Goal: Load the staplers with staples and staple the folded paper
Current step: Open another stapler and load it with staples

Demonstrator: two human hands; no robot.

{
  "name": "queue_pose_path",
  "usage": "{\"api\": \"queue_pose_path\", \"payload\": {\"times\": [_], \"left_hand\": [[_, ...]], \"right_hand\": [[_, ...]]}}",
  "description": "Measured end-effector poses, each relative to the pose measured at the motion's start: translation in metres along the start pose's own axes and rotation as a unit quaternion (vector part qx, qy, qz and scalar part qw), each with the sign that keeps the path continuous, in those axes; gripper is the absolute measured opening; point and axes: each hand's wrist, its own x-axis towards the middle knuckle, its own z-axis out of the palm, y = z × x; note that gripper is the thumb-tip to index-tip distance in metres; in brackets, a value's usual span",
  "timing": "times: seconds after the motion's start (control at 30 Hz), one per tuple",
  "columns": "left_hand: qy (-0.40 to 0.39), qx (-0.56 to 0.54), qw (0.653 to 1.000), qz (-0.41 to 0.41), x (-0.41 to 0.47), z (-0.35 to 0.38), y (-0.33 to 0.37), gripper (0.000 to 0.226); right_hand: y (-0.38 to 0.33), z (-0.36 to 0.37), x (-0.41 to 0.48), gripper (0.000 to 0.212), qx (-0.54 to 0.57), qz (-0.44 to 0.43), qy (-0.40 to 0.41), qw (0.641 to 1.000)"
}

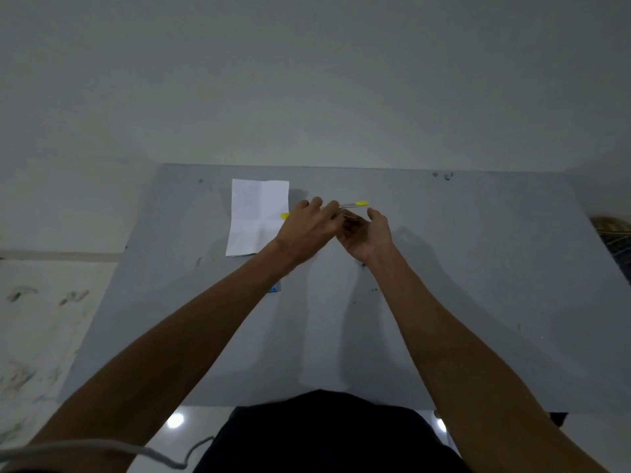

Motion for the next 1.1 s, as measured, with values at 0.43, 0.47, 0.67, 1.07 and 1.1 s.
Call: {"api": "queue_pose_path", "payload": {"times": [0.43,0.47,0.67,1.07,1.1], "left_hand": [[-0.032,-0.288,0.908,-0.304,0.007,0.001,-0.001,0.027],[-0.031,-0.307,0.897,-0.315,0.007,0.001,-0.002,0.027],[-0.045,-0.36,0.866,-0.345,0.01,0.001,-0.001,0.019],[-0.036,-0.332,0.879,-0.34,0.014,0.002,0.003,0.02],[-0.037,-0.33,0.88,-0.341,0.014,0.001,0.003,0.02]], "right_hand": [[0.005,-0.011,-0.003,0.007,-0.2,-0.169,0.106,0.959],[0.006,-0.013,-0.002,0.009,-0.261,-0.211,0.117,0.935],[0.02,-0.022,-0.004,0.008,-0.506,-0.404,0.118,0.753],[0.023,-0.012,-0.001,0.009,-0.588,-0.429,0.159,0.667],[0.022,-0.012,-0.002,0.008,-0.592,-0.428,0.159,0.664]]}}
